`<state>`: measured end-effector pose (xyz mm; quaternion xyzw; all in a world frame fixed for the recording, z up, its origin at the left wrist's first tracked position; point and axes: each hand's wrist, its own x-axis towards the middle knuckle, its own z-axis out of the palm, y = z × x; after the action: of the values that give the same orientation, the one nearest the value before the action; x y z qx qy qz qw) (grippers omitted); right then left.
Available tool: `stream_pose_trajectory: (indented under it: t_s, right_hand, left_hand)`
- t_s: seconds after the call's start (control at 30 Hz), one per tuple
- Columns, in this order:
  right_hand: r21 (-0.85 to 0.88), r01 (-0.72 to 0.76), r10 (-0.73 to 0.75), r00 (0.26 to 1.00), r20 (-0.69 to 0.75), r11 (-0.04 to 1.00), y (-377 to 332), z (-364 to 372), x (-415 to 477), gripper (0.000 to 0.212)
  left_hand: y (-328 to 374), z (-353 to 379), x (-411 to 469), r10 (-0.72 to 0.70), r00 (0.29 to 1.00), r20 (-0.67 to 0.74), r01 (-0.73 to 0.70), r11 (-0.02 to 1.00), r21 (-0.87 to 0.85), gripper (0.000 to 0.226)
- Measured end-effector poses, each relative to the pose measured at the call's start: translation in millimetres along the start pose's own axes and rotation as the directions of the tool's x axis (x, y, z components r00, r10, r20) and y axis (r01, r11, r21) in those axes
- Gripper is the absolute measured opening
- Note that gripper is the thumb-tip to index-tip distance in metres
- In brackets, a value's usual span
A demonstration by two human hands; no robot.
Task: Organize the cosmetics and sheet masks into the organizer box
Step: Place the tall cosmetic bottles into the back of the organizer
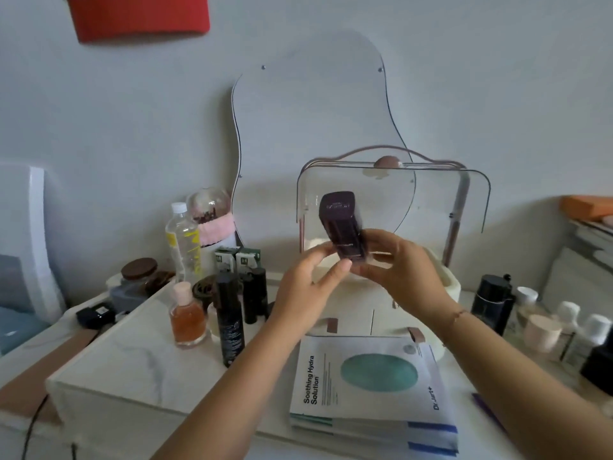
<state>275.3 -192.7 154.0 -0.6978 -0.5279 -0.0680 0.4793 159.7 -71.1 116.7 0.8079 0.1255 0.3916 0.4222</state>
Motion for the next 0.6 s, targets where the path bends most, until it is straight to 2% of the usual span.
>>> stream_pose_trajectory:
  t_s: [0.07,0.13,0.23,0.37,0.5,0.6]
  right_hand:
    - [-0.054,-0.02,0.018,0.999,-0.031,0.998,10.1,2.9,9.9,0.048]
    - [-0.045,-0.056,0.055,0.998,-0.018,0.997,21.0,8.9,22.5,0.049]
    - [-0.011,-0.138,0.138,0.989,0.05,0.99,34.1,20.3,43.0,0.048]
    - [-0.027,-0.221,0.222,0.964,0.145,0.975,48.0,36.6,68.6,0.04]
    - [0.147,-0.451,0.41,0.88,0.242,0.88,57.6,50.4,89.6,0.038]
    - [0.207,-0.528,0.475,0.842,0.255,0.824,62.4,56.6,102.8,0.04]
  left_hand:
    - [-19.0,0.8,-3.4,0.043,0.999,0.023,-0.046,0.988,0.149,0.05]
    - [-34.1,1.7,-7.1,0.116,0.993,0.023,-0.118,0.968,0.22,0.045]
    - [-45.6,1.5,-9.6,0.187,0.982,0.027,-0.188,0.961,0.204,0.048]
    - [-56.4,4.1,-10.2,0.228,0.974,0.013,-0.226,0.955,0.19,0.039]
    - [-60.8,7.5,-11.1,0.235,0.972,0.0,-0.231,0.956,0.18,0.038]
    - [-62.4,8.5,-10.8,0.251,0.968,-0.012,-0.245,0.954,0.173,0.036]
